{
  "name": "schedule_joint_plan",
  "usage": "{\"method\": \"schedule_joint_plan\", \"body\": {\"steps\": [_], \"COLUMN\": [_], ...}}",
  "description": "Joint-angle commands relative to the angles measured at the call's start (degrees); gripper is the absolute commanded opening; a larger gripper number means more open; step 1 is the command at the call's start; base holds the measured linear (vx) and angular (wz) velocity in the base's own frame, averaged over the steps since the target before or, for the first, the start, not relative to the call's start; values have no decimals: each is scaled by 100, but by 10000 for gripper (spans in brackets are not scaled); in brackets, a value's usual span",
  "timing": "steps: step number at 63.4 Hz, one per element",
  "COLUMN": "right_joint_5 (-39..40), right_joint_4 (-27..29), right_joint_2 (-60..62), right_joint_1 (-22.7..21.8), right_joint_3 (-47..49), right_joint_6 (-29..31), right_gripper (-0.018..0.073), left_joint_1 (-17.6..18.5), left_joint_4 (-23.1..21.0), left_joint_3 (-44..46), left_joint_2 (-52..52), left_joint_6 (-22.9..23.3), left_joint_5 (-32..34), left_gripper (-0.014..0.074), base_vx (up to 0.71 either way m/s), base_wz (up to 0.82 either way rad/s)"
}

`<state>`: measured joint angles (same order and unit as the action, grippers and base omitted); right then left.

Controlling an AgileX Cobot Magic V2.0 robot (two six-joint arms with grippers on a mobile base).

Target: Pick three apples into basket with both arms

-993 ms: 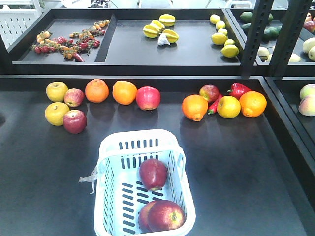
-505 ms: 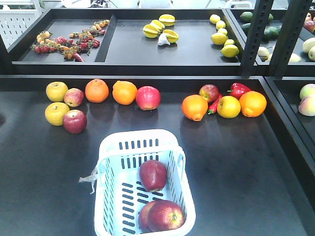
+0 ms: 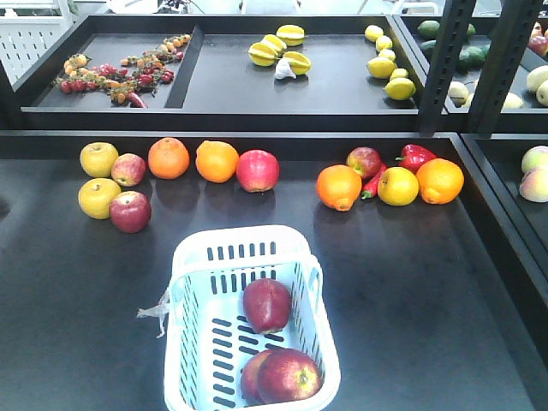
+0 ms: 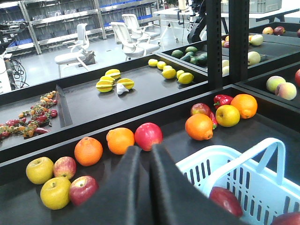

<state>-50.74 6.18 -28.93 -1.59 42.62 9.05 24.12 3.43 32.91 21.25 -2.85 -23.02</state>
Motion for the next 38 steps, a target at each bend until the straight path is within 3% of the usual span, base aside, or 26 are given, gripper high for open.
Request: {"method": "schedule_joint_plan", "body": {"steps": [1,38], "right_joint_5": [399,307], "right_joint_4": [-40,-40], "right_joint_2": [-32,-32], "right_joint_1": [-27,-27], "right_joint_3": [147,147], "right_joint_6": [45,46], "right_gripper": [-10,-9], "left_joint_1": [-14,-14], "left_joint_4": [13,8], "left_joint_3": [132,132], "left_joint_2": [56,56], "left_joint_6": [44,44], "left_joint_5": [401,393], "left_gripper": [-8,-7], "base_vx": [0,0], "base_wz": [0,0]}}
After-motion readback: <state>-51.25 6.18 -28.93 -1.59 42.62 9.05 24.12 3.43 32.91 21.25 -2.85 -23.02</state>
